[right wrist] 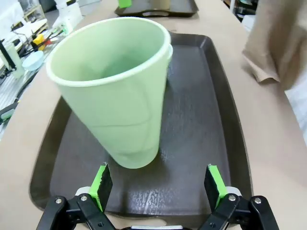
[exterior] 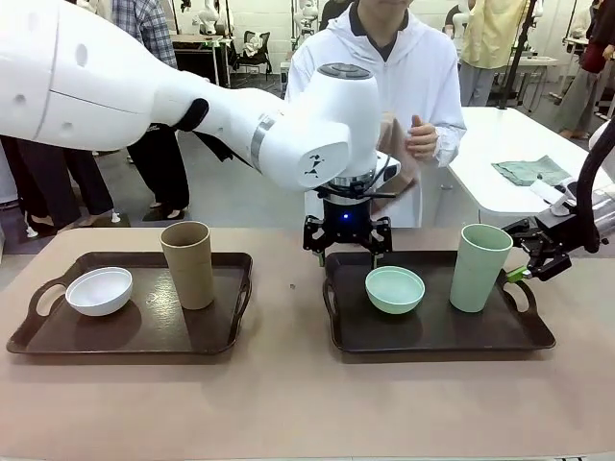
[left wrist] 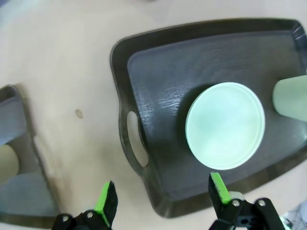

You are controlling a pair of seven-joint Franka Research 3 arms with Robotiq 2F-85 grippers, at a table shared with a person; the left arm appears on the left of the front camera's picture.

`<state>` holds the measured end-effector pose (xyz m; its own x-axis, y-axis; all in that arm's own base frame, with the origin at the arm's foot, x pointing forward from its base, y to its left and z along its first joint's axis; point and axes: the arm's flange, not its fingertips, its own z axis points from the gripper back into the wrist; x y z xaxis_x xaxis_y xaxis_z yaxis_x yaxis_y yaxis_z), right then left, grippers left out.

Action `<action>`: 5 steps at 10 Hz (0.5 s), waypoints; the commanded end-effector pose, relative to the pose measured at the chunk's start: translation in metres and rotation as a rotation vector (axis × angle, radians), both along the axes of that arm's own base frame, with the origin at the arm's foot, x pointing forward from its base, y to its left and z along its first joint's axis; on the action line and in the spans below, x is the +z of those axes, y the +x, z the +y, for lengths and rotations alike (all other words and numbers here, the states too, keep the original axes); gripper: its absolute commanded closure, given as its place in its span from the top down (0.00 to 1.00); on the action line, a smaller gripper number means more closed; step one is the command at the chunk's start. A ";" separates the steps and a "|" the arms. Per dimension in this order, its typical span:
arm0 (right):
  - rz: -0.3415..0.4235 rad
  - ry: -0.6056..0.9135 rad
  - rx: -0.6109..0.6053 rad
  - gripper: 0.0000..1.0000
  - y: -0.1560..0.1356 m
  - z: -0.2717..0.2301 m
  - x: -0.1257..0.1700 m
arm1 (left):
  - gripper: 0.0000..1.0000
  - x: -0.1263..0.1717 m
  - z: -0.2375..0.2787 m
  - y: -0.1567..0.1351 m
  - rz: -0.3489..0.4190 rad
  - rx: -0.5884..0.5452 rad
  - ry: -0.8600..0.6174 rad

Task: Set up a tray with a mat and arrange the tableware.
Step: Pick up the Picnic Bowl and Reusable plastic cup from the Handle tray in front of the human's position and hold them in the air.

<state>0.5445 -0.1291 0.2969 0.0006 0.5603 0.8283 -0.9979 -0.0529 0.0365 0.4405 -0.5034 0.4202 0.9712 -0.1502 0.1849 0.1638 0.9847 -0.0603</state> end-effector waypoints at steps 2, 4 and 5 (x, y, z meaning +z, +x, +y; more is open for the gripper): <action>0.000 0.013 -0.048 1.00 0.003 0.020 -0.007 | 1.00 -0.014 -0.021 0.012 -0.033 0.024 0.025; -0.033 0.019 -0.059 1.00 0.003 0.027 -0.010 | 1.00 -0.022 -0.026 0.016 -0.039 -0.011 0.021; -0.039 0.021 -0.059 1.00 0.003 0.031 -0.012 | 1.00 -0.025 -0.026 0.019 -0.043 -0.014 0.014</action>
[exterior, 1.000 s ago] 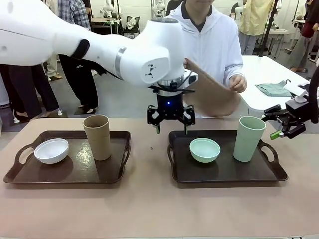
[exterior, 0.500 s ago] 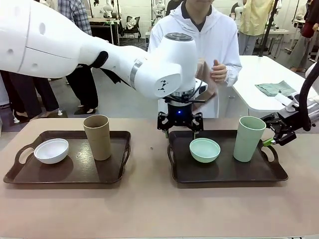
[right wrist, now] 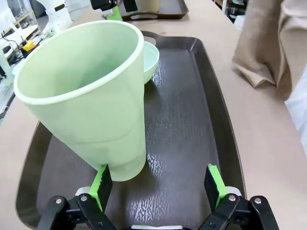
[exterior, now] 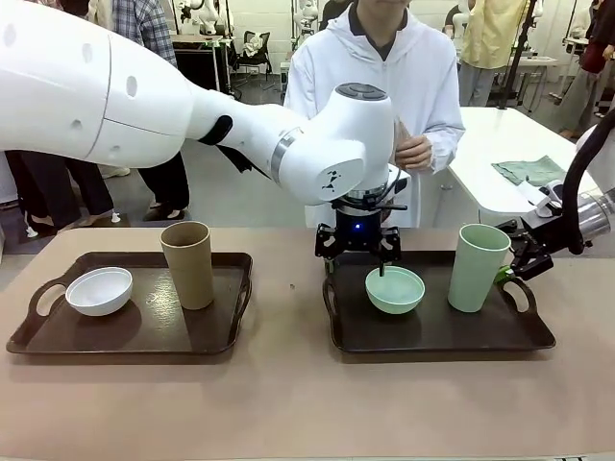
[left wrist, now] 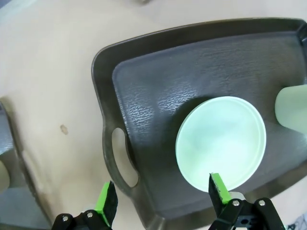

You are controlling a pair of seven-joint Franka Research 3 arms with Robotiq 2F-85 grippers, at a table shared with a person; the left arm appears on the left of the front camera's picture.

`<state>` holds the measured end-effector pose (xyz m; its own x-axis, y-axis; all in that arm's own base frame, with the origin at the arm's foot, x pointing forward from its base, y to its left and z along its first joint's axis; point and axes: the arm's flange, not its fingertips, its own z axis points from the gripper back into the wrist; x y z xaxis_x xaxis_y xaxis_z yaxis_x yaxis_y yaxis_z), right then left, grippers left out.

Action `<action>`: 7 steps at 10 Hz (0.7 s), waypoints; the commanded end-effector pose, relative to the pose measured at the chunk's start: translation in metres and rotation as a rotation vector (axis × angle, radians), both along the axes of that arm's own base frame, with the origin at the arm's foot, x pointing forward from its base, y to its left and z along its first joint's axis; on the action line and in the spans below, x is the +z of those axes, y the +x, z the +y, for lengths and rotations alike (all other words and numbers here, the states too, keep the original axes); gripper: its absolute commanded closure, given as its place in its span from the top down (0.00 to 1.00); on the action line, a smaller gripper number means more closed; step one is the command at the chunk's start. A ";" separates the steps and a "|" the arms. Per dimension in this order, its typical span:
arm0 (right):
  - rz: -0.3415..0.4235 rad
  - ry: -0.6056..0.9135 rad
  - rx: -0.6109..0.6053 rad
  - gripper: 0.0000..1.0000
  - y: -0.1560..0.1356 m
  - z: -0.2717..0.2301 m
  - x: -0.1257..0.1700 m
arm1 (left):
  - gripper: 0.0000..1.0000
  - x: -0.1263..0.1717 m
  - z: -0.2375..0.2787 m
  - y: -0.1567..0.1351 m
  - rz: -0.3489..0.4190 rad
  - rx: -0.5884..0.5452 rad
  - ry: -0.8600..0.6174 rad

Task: Set up a tray with a mat and arrange the tableware.
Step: Pick up the Picnic Bowl and Reusable plastic cup from the Handle tray in front of the human's position and hold them in the air.

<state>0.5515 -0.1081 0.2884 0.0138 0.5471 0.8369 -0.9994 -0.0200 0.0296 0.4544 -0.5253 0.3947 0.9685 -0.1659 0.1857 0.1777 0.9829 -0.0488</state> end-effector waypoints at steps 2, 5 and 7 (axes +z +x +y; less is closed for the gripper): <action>-0.034 0.013 -0.024 1.00 -0.004 0.015 -0.007 | 1.00 -0.004 -0.006 0.011 -0.036 -0.004 -0.018; -0.015 0.009 -0.009 1.00 -0.013 0.014 -0.004 | 1.00 -0.009 -0.002 0.020 -0.001 0.032 -0.026; -0.022 0.008 -0.014 1.00 -0.022 0.007 0.003 | 1.00 -0.010 -0.001 0.023 0.006 0.039 -0.027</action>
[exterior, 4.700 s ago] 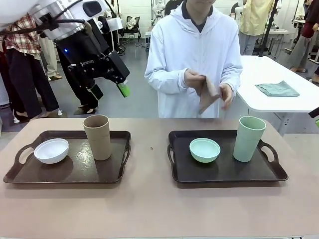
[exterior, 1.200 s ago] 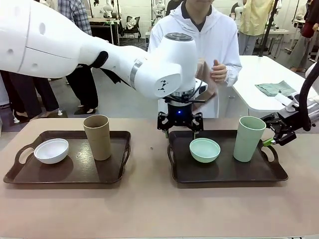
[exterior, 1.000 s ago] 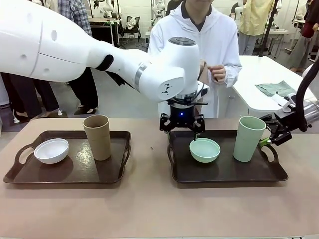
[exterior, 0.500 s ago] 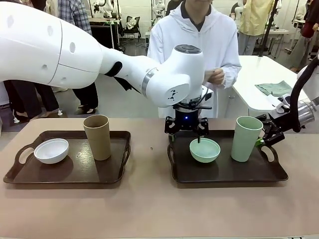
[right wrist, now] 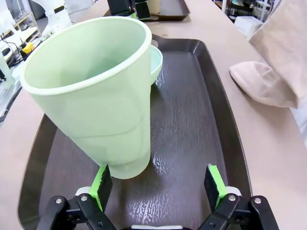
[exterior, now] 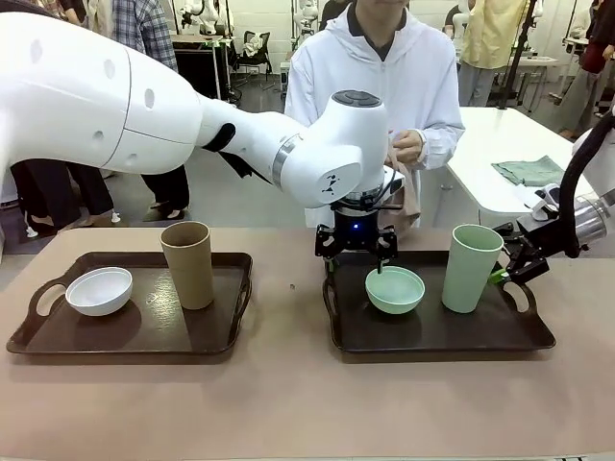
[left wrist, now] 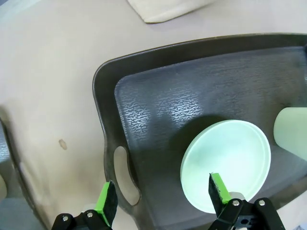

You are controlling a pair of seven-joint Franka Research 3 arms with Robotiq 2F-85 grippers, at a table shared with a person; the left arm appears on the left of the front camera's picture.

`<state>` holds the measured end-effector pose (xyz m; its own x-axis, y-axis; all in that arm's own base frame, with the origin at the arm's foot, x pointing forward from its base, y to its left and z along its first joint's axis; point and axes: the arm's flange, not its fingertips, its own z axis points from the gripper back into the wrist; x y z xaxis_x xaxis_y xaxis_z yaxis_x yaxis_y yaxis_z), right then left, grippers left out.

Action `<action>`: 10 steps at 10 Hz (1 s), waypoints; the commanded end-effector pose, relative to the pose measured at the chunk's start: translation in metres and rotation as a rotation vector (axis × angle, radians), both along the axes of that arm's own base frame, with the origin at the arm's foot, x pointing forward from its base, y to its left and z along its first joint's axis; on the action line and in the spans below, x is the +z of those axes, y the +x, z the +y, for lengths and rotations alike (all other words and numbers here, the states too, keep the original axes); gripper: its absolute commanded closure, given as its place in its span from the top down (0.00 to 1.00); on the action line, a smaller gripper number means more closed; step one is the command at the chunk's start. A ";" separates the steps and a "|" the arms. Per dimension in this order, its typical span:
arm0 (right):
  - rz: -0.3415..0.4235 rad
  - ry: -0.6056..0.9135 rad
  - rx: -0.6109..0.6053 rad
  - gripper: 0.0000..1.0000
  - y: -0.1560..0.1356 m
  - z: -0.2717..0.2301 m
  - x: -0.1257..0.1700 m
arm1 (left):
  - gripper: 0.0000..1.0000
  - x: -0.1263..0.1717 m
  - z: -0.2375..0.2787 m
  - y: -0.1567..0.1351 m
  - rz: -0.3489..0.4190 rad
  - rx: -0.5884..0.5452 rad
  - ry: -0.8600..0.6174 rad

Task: Set up a tray with a mat and arrange the tableware.
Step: Pick up the Picnic Bowl and Reusable plastic cup from the Handle tray in front of the human's position and hold them in the air.

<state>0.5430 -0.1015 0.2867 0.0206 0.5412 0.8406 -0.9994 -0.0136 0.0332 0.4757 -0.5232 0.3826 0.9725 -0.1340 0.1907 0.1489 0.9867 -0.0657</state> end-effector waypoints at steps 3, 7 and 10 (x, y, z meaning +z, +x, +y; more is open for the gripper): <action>-0.012 0.012 -0.041 1.00 -0.032 0.002 0.014 | 1.00 0.001 -0.004 0.004 -0.016 -0.008 -0.017; 0.046 0.046 -0.060 1.00 -0.039 0.020 0.003 | 1.00 -0.007 -0.012 0.012 -0.003 -0.078 -0.065; 0.035 0.031 -0.023 1.00 -0.037 0.011 0.005 | 1.00 -0.006 -0.008 0.005 -0.020 -0.048 -0.034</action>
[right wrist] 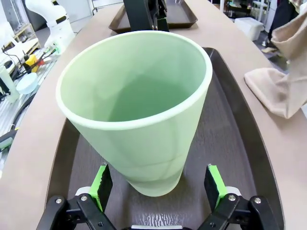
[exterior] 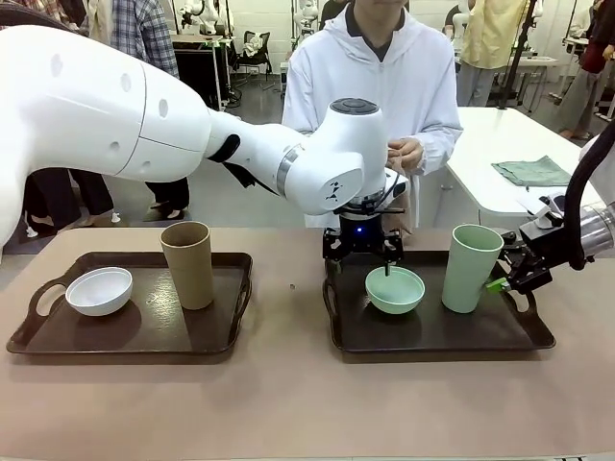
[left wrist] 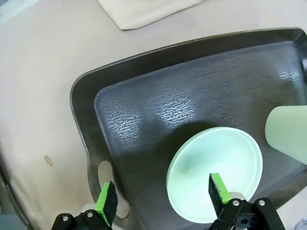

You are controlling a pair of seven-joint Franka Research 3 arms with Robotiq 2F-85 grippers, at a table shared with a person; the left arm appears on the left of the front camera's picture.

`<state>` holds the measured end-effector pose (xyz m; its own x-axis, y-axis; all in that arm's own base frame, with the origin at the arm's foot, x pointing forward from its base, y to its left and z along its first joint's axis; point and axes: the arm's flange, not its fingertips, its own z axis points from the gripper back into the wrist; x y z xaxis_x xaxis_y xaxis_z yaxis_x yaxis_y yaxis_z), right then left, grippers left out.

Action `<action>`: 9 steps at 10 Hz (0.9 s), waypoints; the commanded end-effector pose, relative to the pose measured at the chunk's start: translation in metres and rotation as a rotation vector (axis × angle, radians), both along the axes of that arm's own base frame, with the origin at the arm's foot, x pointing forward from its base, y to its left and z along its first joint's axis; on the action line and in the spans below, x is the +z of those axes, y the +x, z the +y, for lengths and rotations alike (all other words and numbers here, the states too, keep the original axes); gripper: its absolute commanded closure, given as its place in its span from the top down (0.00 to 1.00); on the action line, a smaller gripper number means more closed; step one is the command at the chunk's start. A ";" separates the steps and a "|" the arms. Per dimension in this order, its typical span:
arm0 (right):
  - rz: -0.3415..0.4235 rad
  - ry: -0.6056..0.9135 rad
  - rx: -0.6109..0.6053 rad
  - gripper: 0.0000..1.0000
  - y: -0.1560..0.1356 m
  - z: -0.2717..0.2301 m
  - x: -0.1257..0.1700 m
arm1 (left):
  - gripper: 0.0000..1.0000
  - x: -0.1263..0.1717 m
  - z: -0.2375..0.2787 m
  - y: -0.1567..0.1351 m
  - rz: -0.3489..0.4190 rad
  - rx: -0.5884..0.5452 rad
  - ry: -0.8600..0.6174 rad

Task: Set up a tray with a mat and arrange the tableware.
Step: Pick up the Picnic Bowl and Reusable plastic cup from the Handle tray in front of the human's position and hold them in the air.

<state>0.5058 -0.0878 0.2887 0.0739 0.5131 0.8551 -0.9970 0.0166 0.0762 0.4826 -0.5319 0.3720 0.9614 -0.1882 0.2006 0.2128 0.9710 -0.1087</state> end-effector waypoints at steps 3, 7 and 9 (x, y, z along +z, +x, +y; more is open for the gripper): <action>-0.002 0.013 0.006 1.00 0.002 0.005 -0.004 | 1.00 0.000 -0.001 -0.001 -0.018 0.015 0.006; 0.059 0.030 0.009 1.00 0.001 0.027 -0.009 | 1.00 -0.010 -0.022 -0.001 -0.055 -0.020 0.047; 0.073 0.040 0.019 1.00 0.000 0.034 -0.011 | 1.00 -0.025 -0.027 0.006 -0.044 -0.023 0.064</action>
<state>0.5070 -0.0590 0.2790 0.1010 0.4999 0.8602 -0.9914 -0.0213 0.1288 0.4802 -0.5514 0.3507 0.9496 -0.2287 0.2146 0.2481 0.9664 -0.0679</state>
